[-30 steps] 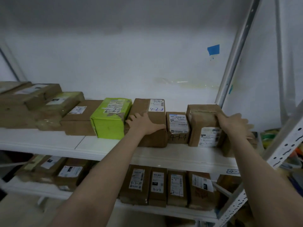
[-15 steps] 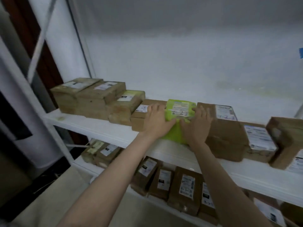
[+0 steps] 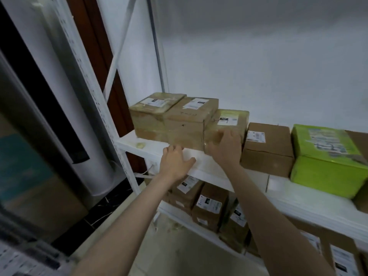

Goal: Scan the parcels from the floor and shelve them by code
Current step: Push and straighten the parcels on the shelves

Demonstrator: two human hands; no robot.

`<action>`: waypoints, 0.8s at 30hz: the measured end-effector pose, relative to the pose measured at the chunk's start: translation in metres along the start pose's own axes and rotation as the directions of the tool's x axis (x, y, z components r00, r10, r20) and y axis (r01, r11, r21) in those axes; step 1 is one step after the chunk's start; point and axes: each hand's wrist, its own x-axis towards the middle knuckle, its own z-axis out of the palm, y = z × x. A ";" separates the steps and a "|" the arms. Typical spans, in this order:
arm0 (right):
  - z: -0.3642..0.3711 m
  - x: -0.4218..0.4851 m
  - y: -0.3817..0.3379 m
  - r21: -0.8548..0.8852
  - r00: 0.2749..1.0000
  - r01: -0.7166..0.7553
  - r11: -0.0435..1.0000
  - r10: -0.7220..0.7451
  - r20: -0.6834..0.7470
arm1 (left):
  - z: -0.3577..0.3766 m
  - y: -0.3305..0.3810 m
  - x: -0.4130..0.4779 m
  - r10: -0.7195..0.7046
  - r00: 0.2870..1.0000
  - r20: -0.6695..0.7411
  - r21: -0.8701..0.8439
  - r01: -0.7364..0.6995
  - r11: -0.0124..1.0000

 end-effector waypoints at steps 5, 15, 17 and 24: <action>0.020 0.078 -0.007 -0.084 0.993 -0.029 0.996 0.019 -0.120 | -0.012 -0.013 0.070 0.073 0.995 -0.073 0.049 -0.069 0.996; 0.043 0.243 0.060 -0.410 0.861 -0.355 0.840 0.465 0.207 | -0.006 0.014 0.191 0.378 0.921 -0.095 0.080 -0.372 0.925; 0.045 0.250 0.069 -0.444 0.842 -0.349 0.825 0.484 0.237 | -0.004 0.021 0.202 0.391 0.917 -0.082 0.058 -0.387 0.920; 0.037 0.251 0.077 -0.488 0.818 -0.313 0.815 0.492 0.297 | 0.011 0.049 0.215 0.403 0.914 0.056 0.215 -0.405 0.889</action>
